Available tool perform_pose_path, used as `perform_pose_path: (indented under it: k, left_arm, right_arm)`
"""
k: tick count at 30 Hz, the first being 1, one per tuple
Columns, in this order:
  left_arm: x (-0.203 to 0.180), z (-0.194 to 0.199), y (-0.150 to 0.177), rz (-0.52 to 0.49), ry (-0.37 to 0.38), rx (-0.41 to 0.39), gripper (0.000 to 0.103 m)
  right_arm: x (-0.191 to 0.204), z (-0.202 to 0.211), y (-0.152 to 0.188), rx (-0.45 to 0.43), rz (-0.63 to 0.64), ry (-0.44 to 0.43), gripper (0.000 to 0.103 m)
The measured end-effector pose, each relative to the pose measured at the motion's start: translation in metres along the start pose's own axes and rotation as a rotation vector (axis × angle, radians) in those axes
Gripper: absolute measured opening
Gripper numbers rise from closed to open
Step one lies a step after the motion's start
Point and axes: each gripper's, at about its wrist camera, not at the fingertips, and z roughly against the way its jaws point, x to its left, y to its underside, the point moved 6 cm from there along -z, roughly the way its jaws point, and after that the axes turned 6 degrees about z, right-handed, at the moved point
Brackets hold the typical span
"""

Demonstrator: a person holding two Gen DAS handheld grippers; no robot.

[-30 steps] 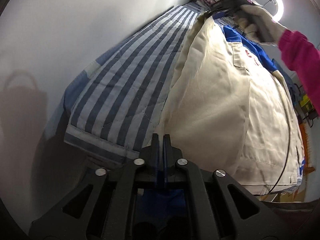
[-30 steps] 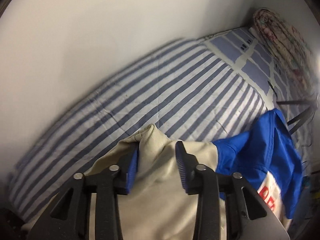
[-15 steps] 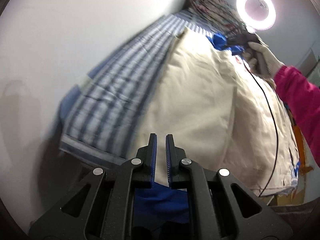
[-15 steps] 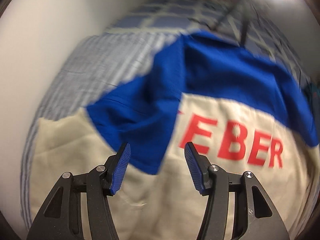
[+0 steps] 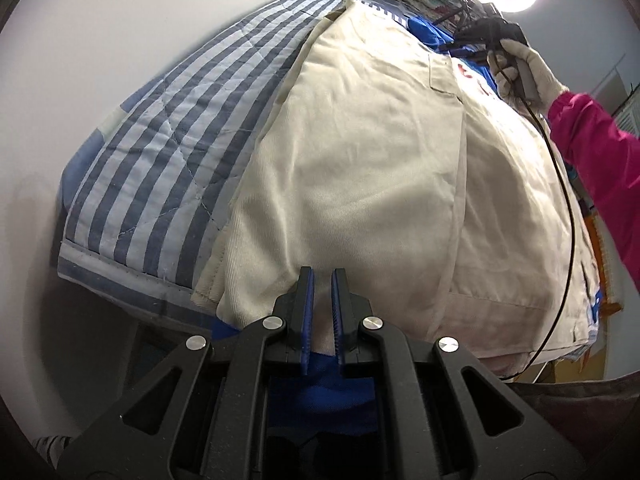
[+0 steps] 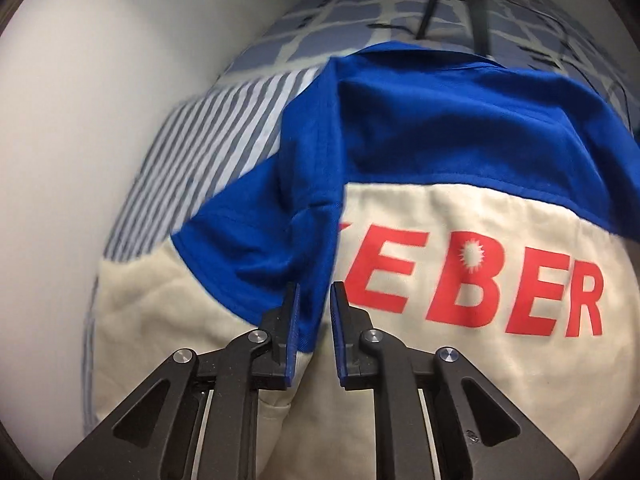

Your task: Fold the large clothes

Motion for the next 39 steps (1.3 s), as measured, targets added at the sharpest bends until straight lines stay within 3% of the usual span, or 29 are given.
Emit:
perform_pose_path:
  k: [4,6,7,8,13,17,18,20,21,25,27,30,31,33,35,36,37,39]
  left_arm:
    - [0.008,0.019,-0.006,0.028,0.011,-0.042,0.007]
    - [0.018,0.027,-0.009,0.056,0.0,-0.069,0.013]
    - [0.022,0.029,-0.01,0.071,-0.001,-0.077,0.026]
    - [0.027,0.031,-0.01,0.087,0.001,-0.082,0.031]
    - [0.052,0.038,-0.011,0.161,-0.01,-0.092,0.031]
    - [0.068,0.042,-0.007,0.216,0.006,-0.091,0.033]
    - [0.071,0.043,-0.006,0.224,0.016,-0.088,0.036]
    - [0.074,0.04,-0.006,0.241,0.047,-0.074,0.058]
    - [0.076,0.038,-0.007,0.252,0.06,-0.067,0.059]
    - [0.08,0.024,-0.008,0.296,0.102,-0.03,0.059]
    - [0.079,0.018,-0.008,0.293,0.107,-0.021,0.059]
    - [0.075,0.012,-0.007,0.258,0.078,-0.027,0.059]
    - [0.072,0.013,-0.007,0.245,0.069,-0.033,0.055]
    - [0.066,0.014,-0.007,0.218,0.079,-0.032,0.038]
    - [0.061,0.014,-0.008,0.193,0.066,-0.036,0.035]
    - [0.06,0.014,-0.008,0.177,0.058,-0.037,0.034]
    - [0.059,0.013,-0.008,0.17,0.055,-0.038,0.027]
    - [0.056,0.013,-0.007,0.159,0.06,-0.041,0.017]
  right_arm:
    - [0.008,0.007,-0.007,-0.033,0.077,0.09,0.013]
    - [0.02,0.016,-0.007,-0.066,0.114,0.109,0.013]
    - [0.028,0.021,-0.005,-0.078,0.129,0.098,0.013]
    - [0.038,0.027,-0.002,-0.09,0.152,0.081,0.013]
    - [0.097,0.048,0.03,-0.102,0.324,-0.024,0.013]
    - [0.151,0.058,0.086,-0.055,0.486,-0.103,0.013]
    - [0.16,0.059,0.101,-0.046,0.513,-0.121,0.013]
    - [0.173,0.055,0.122,-0.024,0.541,-0.148,0.016]
    - [0.183,0.049,0.136,-0.002,0.556,-0.163,0.018]
    - [0.202,0.026,0.171,0.062,0.584,-0.161,0.018]
    - [0.205,0.007,0.184,0.083,0.605,-0.114,0.019]
    - [0.207,0.001,0.198,0.046,0.602,-0.084,0.022]
    - [0.207,0.001,0.199,0.049,0.597,-0.085,0.022]
    - [0.207,0.003,0.197,0.07,0.585,-0.085,0.023]
    - [0.206,0.009,0.194,0.105,0.547,-0.112,0.025]
    - [0.206,0.014,0.192,0.112,0.523,-0.131,0.031]
    - [0.205,0.019,0.189,0.114,0.501,-0.147,0.036]
    - [0.206,0.029,0.19,0.115,0.463,-0.167,0.054]
